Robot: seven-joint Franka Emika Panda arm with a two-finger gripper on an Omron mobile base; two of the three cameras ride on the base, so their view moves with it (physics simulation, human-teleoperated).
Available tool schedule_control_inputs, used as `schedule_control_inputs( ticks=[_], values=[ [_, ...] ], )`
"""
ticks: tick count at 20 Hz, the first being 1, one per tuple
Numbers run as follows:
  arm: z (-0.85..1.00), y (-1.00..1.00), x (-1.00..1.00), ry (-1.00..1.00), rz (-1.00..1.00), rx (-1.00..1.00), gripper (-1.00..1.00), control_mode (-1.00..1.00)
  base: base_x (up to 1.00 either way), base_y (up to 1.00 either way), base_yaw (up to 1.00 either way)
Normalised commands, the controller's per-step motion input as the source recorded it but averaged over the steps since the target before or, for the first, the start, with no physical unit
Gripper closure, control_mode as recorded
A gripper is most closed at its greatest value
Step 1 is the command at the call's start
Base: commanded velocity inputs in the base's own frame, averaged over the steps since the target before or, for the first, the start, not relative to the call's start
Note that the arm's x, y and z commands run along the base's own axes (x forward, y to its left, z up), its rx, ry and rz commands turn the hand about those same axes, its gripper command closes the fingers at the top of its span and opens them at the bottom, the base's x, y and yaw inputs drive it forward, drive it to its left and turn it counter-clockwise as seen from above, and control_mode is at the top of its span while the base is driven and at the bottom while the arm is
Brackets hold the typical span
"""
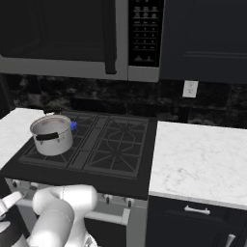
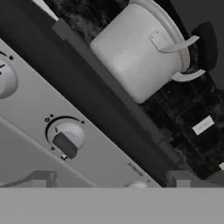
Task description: Turn off the rear left burner of the stove.
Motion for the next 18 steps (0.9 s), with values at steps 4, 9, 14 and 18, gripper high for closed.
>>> schedule_control_inputs(
  ticks=[4,9,14,18],
  values=[
    [0.00,-0.10,0.09,-0.04,0.15,0.08,-1.00,-1.00,0.00,0.00,0.00],
    [0.00,-0.10,0.20,-0.01,0.13,0.08,-1.00,-1.00,0.00,0.00,0.00],
    [0.00,0.00,0.27,0.00,0.09,0.10,-1.00,-1.00,0.00,0.00,0.00],
    [-0.01,0.00,0.21,0.00,0.08,0.09,-1.00,-1.00,0.00,0.00,0.00]
  ],
)
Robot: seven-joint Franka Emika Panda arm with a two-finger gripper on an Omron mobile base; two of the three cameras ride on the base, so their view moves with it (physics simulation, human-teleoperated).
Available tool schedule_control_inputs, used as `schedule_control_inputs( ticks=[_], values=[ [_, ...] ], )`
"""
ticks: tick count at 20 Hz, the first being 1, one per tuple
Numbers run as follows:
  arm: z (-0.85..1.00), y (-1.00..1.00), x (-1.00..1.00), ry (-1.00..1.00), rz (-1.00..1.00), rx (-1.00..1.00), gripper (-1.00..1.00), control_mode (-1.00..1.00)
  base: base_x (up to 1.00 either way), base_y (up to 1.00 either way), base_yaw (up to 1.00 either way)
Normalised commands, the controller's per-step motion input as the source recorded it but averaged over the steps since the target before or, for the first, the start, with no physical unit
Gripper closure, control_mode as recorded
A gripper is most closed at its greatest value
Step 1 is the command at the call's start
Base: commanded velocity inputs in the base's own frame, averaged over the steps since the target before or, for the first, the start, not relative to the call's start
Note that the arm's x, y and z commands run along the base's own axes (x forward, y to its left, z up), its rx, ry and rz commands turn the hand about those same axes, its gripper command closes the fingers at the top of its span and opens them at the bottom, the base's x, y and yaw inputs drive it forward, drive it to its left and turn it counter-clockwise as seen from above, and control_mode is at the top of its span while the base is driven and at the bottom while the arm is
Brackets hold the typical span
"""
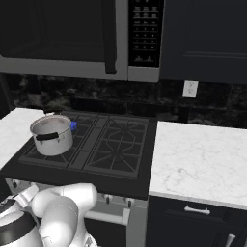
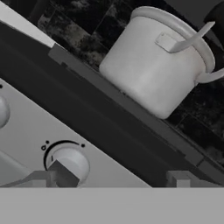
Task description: Turn off the rear left burner of the stove.
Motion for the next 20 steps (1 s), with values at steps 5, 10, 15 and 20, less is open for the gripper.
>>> schedule_control_inputs(
  ticks=[5,10,15,20],
  values=[
    [-0.11,0.06,0.07,0.00,0.08,0.05,-1.00,-1.00,0.00,0.00,0.00],
    [-0.14,0.21,0.01,0.00,0.05,0.04,-1.00,-1.00,0.00,0.00,0.00],
    [-0.15,0.28,0.00,0.00,0.02,0.02,-1.00,-1.00,0.00,0.00,0.00],
    [-0.21,0.17,-0.09,-0.01,0.00,0.00,-1.00,-1.00,0.00,0.00,0.00]
  ],
)
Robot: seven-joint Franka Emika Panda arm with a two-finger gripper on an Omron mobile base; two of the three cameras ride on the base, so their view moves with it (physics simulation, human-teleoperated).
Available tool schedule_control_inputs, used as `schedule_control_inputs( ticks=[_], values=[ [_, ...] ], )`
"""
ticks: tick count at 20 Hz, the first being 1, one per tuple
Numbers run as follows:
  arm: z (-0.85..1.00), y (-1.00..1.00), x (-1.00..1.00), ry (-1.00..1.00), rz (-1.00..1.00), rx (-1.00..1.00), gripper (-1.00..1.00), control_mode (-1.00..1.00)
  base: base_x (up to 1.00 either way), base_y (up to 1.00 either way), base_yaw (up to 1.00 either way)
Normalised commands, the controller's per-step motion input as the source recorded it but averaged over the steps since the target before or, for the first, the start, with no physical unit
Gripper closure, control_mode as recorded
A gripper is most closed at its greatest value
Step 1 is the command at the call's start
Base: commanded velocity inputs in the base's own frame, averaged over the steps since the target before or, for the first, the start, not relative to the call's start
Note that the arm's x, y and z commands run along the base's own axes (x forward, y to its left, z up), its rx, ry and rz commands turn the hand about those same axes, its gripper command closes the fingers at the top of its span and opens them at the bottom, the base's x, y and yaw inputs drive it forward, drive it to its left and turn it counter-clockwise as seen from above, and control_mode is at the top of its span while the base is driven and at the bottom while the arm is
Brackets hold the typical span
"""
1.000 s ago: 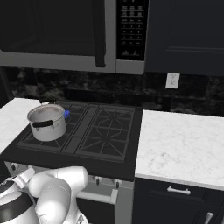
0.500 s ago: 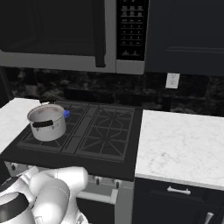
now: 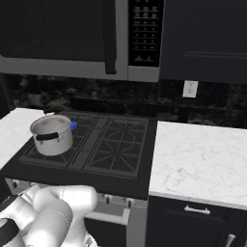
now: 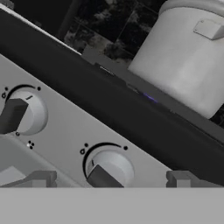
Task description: Turn off the rear left burner of the stove.
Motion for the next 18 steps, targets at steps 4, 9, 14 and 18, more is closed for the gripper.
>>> schedule_control_inputs(
  ticks=[4,9,14,18],
  values=[
    [-0.13,0.02,-0.10,-0.03,0.00,0.00,-1.00,-1.00,0.00,0.00,0.00],
    [-0.01,0.00,-0.01,-0.09,0.00,0.00,-1.00,-1.00,0.00,0.00,0.00],
    [0.00,0.00,0.00,-0.08,0.00,0.00,-1.00,-1.00,0.00,0.00,0.00],
    [0.00,-0.05,0.00,-0.03,0.00,0.00,-1.00,-1.00,0.00,0.00,0.00]
  ],
)
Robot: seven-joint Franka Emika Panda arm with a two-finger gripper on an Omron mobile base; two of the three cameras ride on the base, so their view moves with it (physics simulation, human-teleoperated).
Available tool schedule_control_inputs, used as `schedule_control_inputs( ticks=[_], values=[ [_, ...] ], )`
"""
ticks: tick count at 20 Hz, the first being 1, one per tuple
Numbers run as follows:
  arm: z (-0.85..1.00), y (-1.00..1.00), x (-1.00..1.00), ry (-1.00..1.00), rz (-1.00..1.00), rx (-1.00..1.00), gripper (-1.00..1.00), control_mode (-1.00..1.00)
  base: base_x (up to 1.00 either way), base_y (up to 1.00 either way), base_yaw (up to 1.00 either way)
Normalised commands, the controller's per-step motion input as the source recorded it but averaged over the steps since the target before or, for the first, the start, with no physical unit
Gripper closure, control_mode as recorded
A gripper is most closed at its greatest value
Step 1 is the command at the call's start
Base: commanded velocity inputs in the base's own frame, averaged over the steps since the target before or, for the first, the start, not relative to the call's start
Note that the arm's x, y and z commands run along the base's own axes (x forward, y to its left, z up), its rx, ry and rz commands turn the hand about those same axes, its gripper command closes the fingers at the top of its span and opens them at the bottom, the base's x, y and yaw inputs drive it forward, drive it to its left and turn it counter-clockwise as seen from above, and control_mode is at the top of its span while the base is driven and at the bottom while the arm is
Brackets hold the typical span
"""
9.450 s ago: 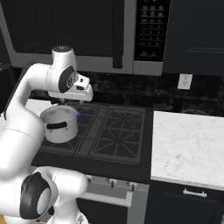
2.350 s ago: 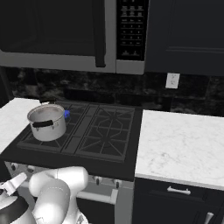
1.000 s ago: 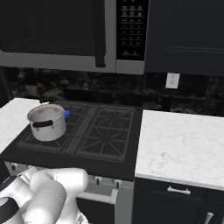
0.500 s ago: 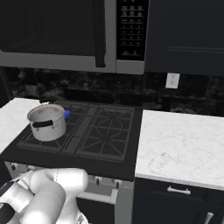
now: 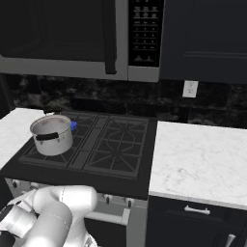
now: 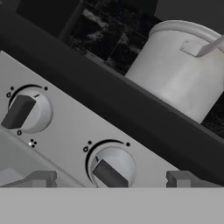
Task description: Turn off the rear left burner of the stove.
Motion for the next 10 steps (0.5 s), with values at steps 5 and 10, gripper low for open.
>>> schedule_control_inputs(
  ticks=[5,10],
  values=[
    [0.00,-0.14,0.05,0.00,0.00,0.05,-1.00,-1.00,0.00,0.00,0.00],
    [0.02,-0.11,0.23,0.00,0.00,0.10,-1.00,-1.00,0.00,0.00,0.00]
  ],
)
